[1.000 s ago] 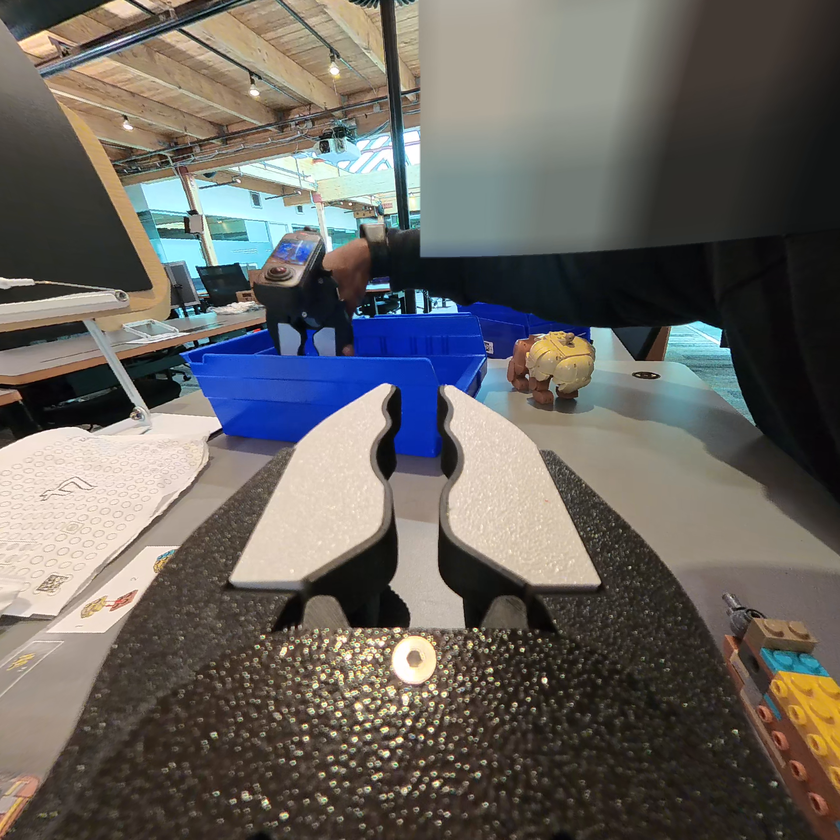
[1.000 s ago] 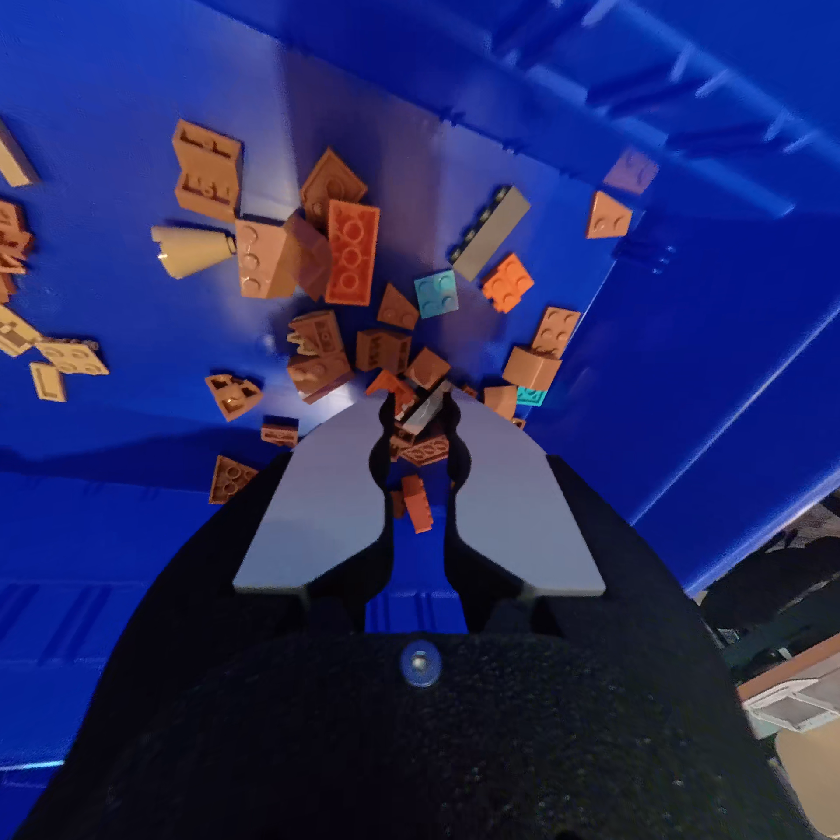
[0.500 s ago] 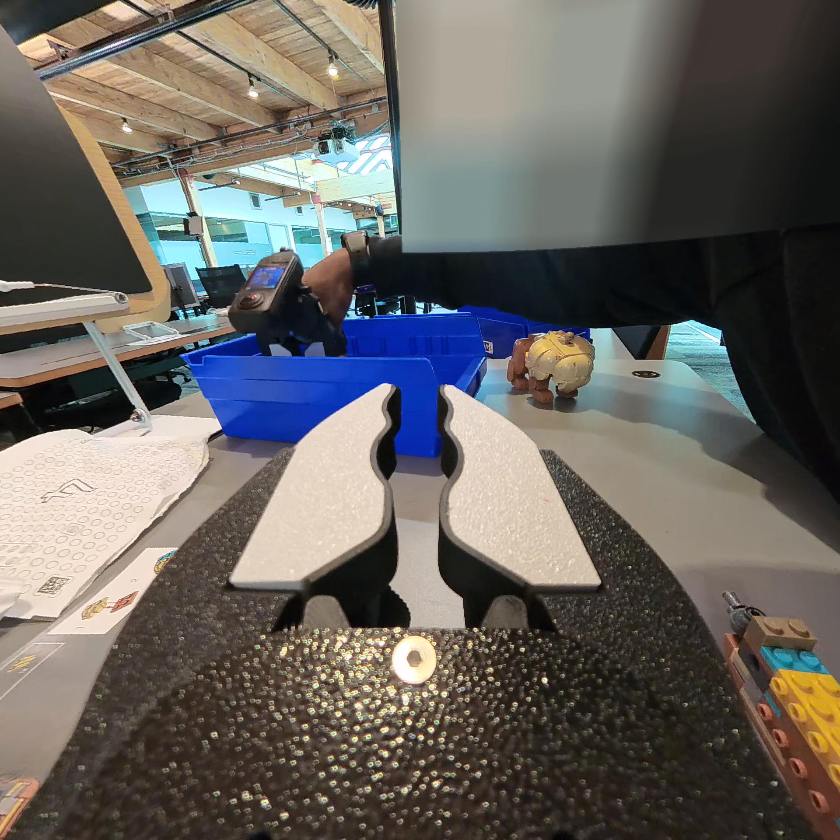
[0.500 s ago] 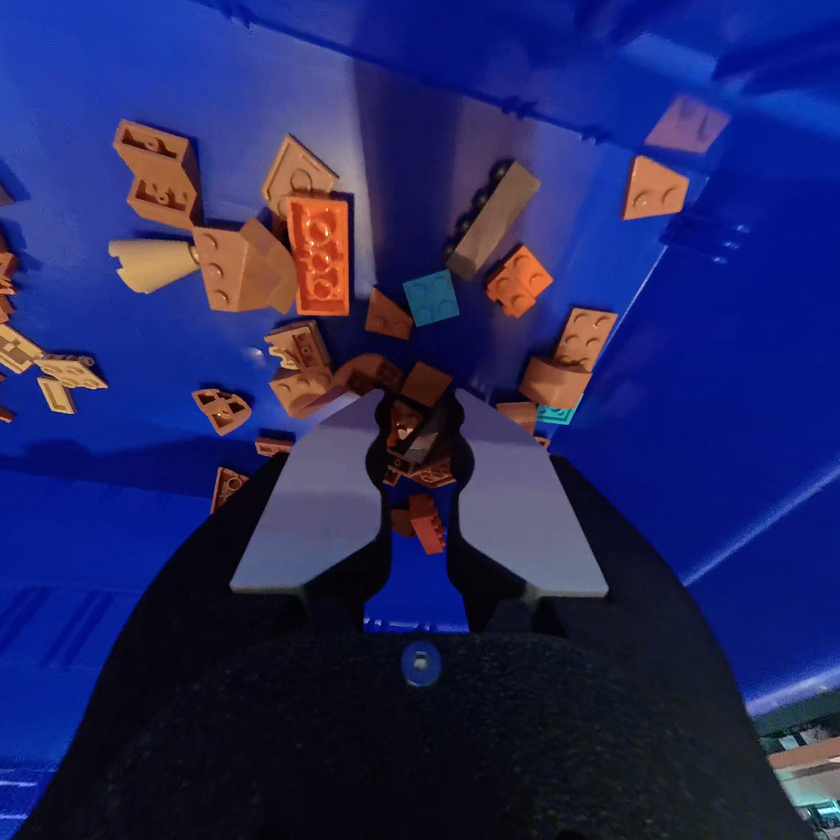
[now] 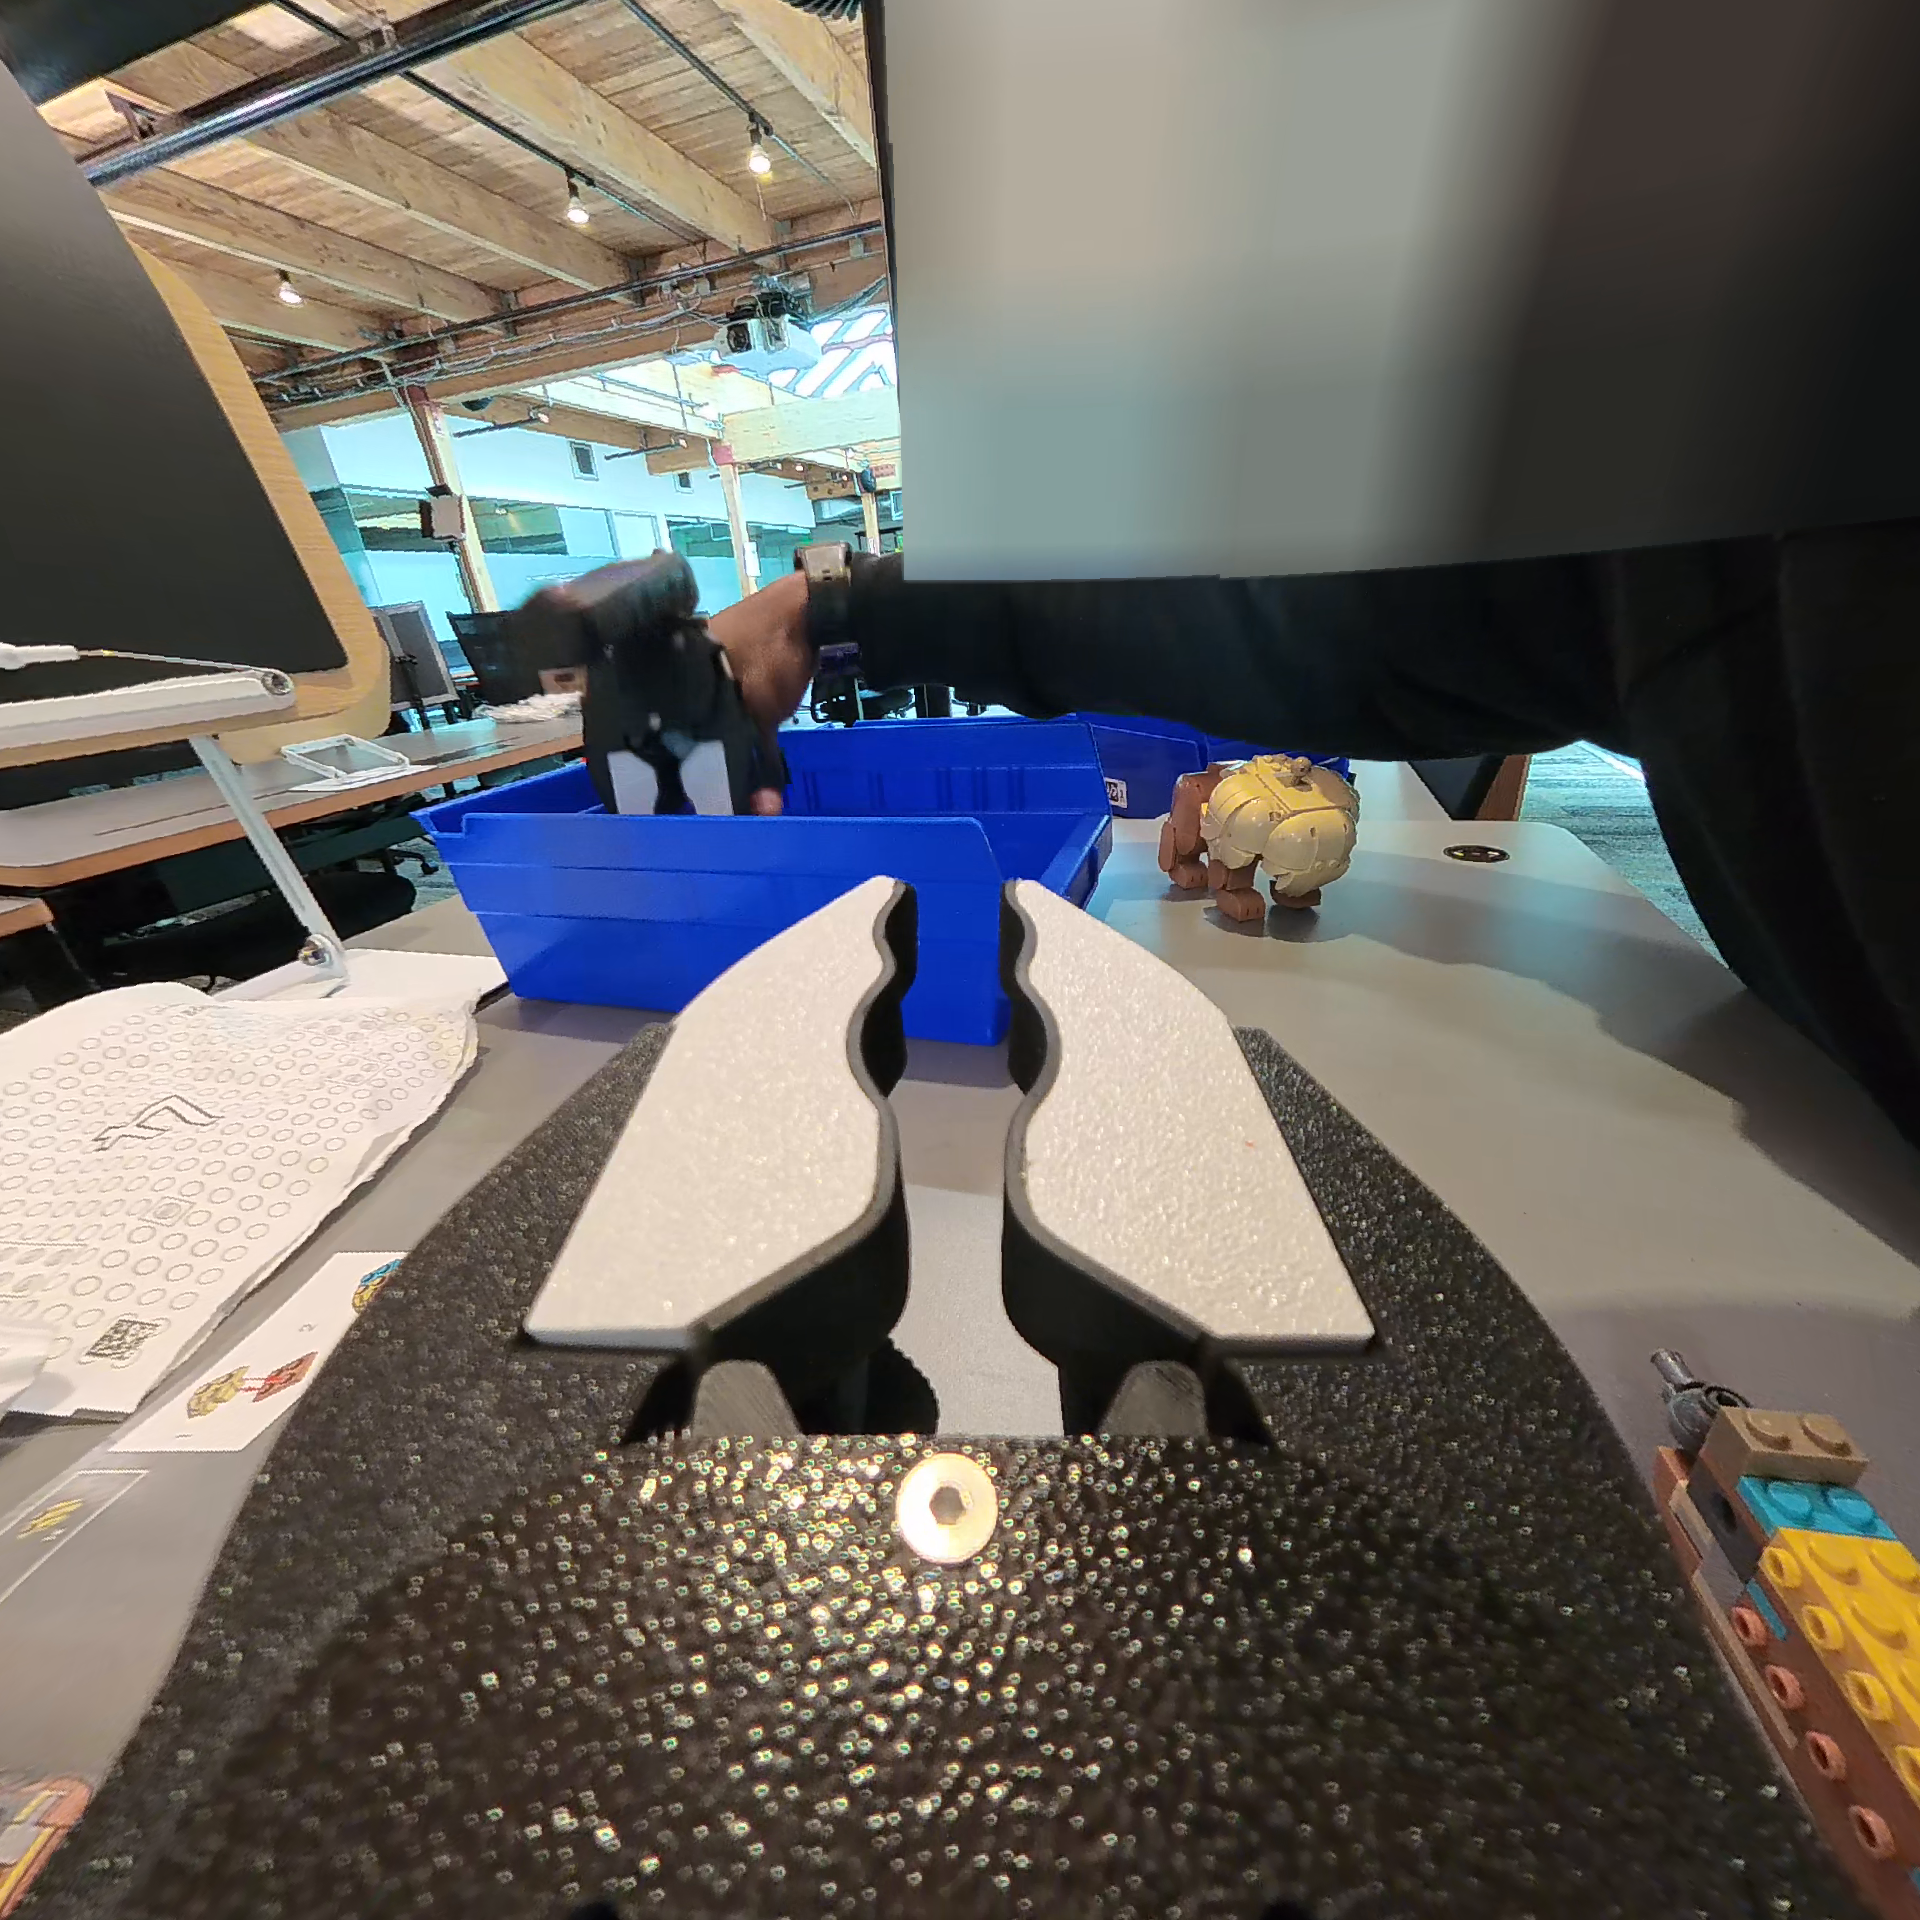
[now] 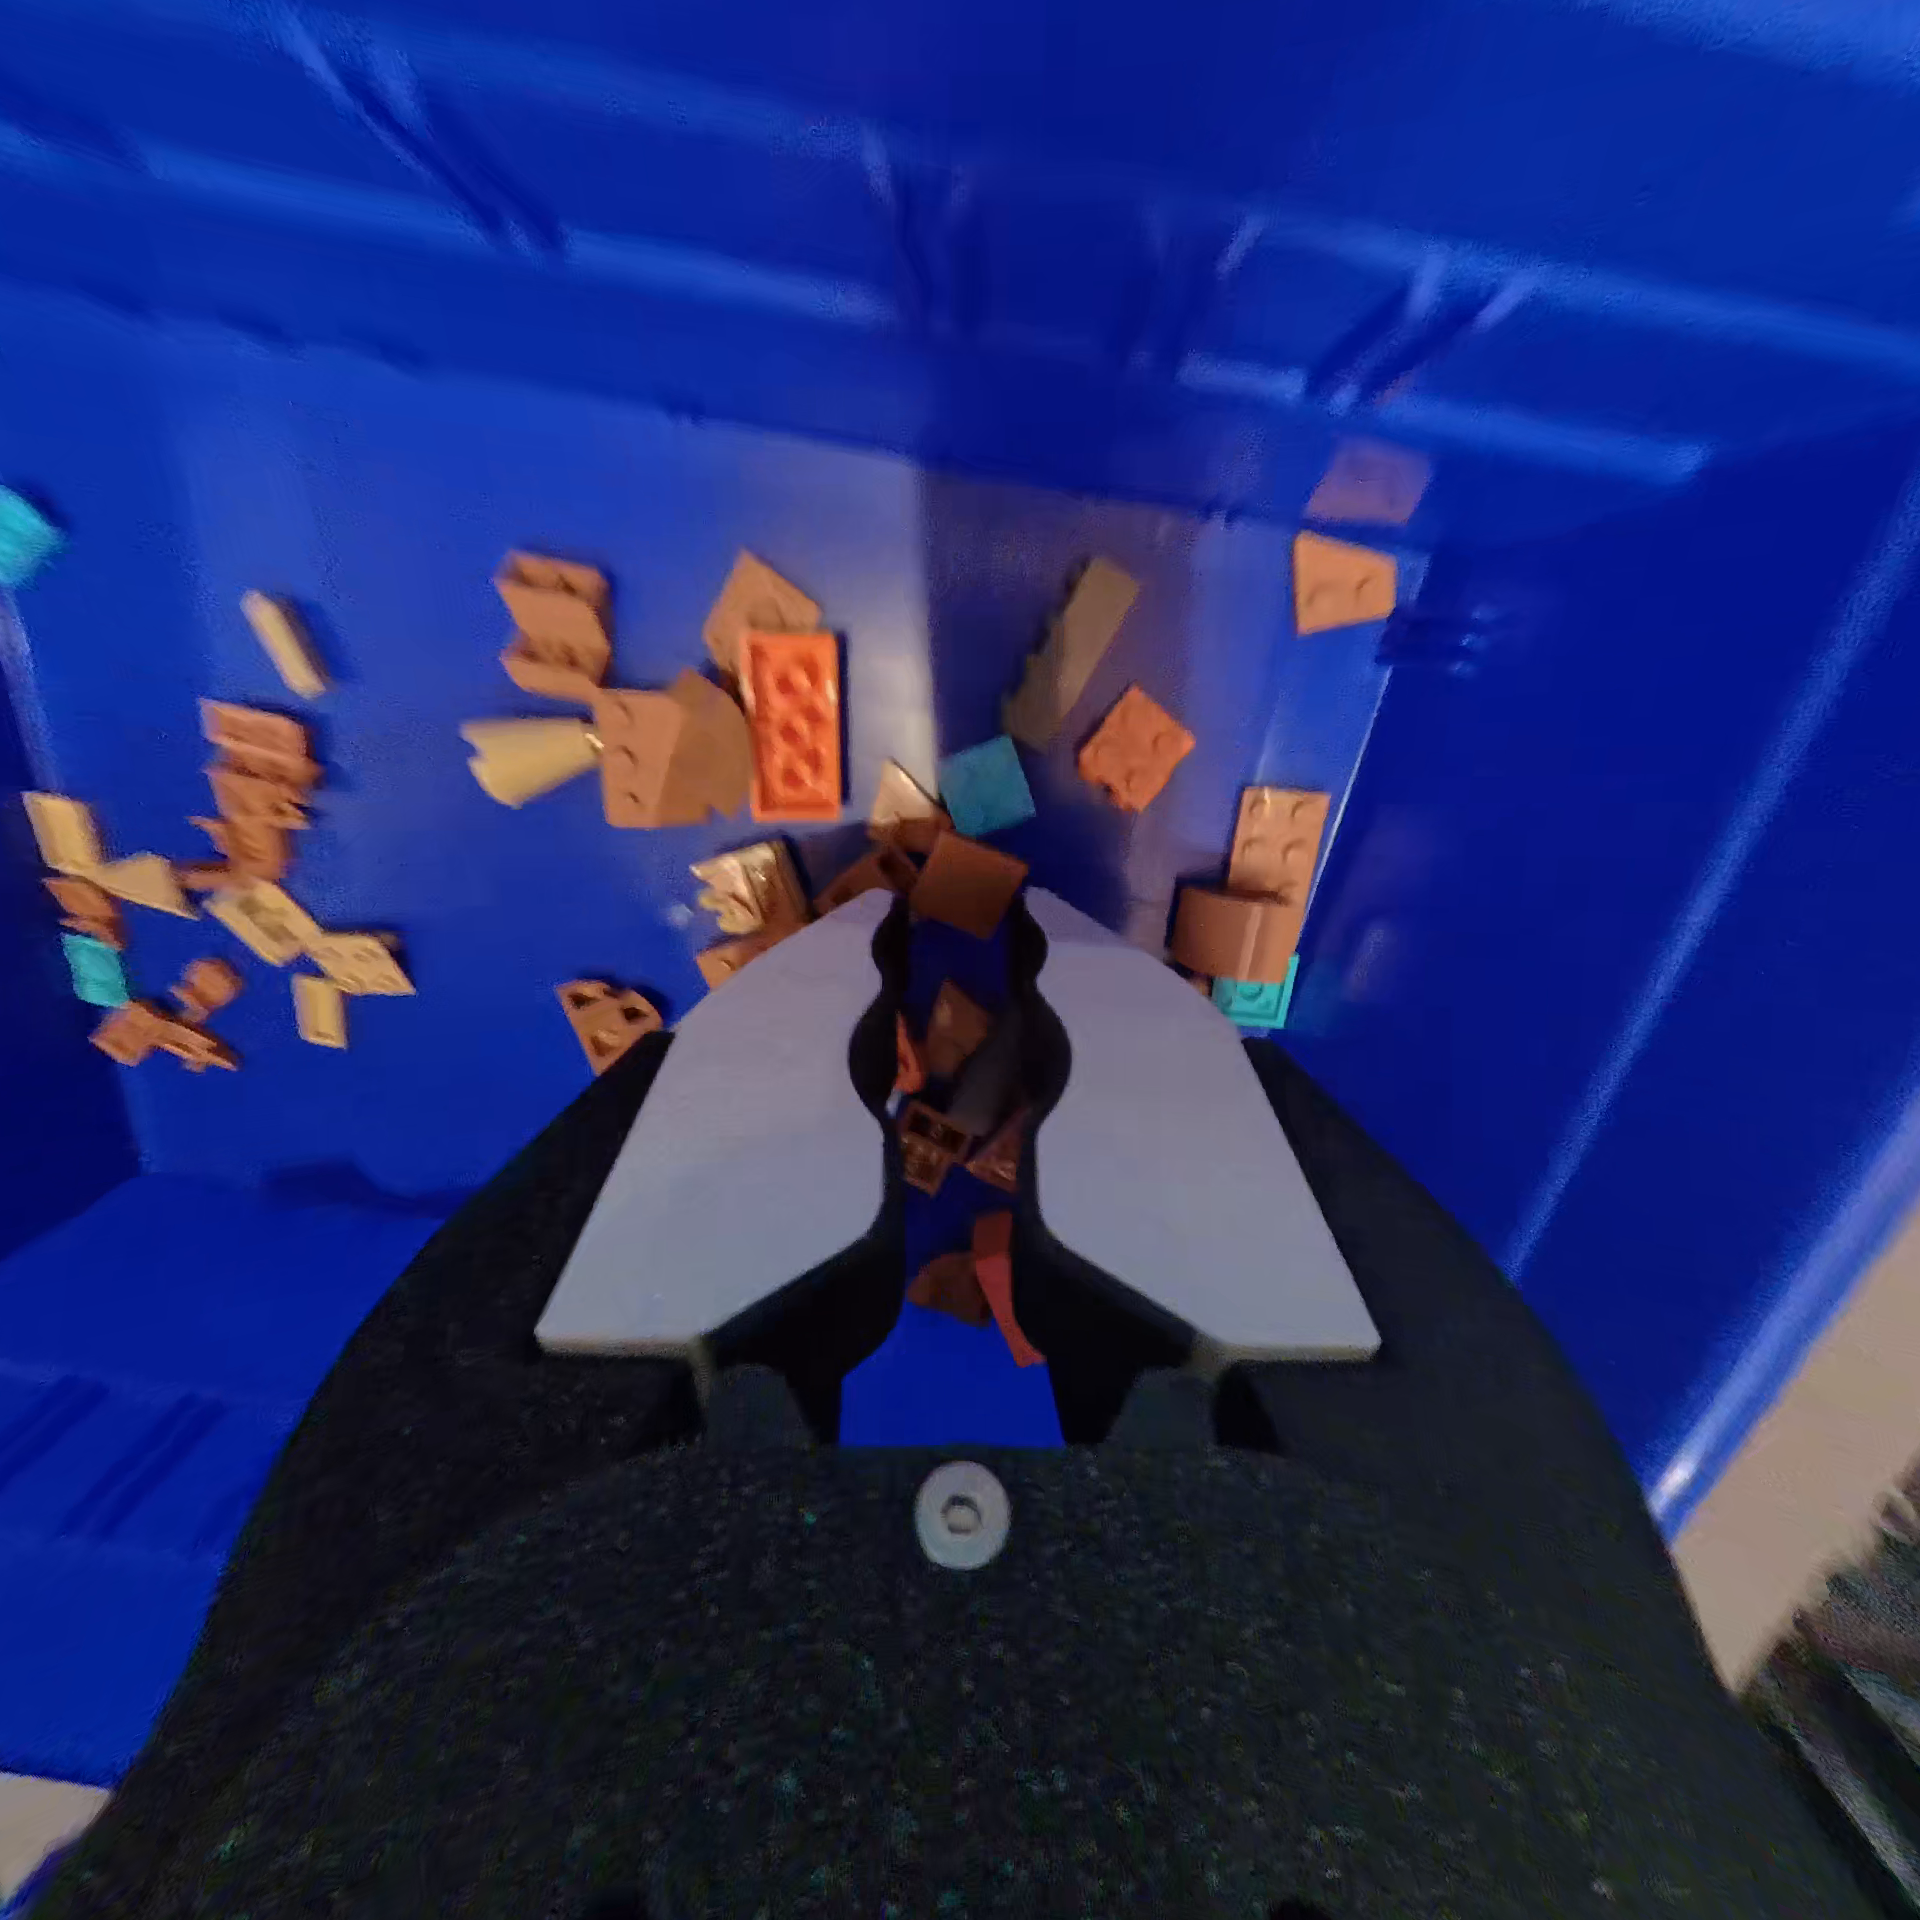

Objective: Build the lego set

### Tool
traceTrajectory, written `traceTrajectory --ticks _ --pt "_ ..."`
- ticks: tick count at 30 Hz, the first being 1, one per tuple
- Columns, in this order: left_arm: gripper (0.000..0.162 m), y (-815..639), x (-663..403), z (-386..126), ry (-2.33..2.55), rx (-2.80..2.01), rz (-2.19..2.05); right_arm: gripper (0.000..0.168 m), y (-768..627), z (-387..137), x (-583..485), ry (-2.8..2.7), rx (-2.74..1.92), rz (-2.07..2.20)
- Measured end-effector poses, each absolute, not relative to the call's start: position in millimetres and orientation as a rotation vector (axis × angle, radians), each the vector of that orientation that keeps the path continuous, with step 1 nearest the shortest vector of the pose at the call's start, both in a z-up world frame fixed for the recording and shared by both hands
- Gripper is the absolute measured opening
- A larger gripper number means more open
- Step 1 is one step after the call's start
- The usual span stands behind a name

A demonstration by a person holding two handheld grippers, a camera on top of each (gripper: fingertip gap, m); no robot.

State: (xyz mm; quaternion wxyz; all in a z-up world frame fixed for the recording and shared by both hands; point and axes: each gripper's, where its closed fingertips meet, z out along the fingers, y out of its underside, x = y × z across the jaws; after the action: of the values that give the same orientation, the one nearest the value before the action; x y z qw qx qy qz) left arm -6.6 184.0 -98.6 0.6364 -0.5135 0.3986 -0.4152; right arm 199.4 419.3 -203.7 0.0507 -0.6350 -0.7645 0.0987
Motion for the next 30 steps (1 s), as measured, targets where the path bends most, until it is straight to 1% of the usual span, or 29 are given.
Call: traceTrajectory --ticks 3,5,11,16,30 --pt "0.014 184.2 -6.6 -98.5 0.909 -1.173 -0.95 0.018 405.5 -177.3 182.1 -2.196 -1.867 0.651" --pt "0.014 184.2 -6.6 -98.6 0.91 -1.174 -0.95 0.018 389.3 -152.7 169.0 -2.088 -1.8 0.962" --pt "0.014 183.7 -6.3 -98.8 0.913 -1.172 -0.947 0.017 367.2 -107.3 157.5 -1.912 -1.606 1.369" --pt "0.014 184.1 -7.0 -98.6 0.91 -1.173 -0.949 0.017 367.2 -103.3 157.2 -1.89 -1.584 1.382" --pt "0.014 182.7 -6.3 -99.2 0.918 -1.17 -0.935 0.017 324.6 -106.2 140.6 -2.019 -1.571 1.084"
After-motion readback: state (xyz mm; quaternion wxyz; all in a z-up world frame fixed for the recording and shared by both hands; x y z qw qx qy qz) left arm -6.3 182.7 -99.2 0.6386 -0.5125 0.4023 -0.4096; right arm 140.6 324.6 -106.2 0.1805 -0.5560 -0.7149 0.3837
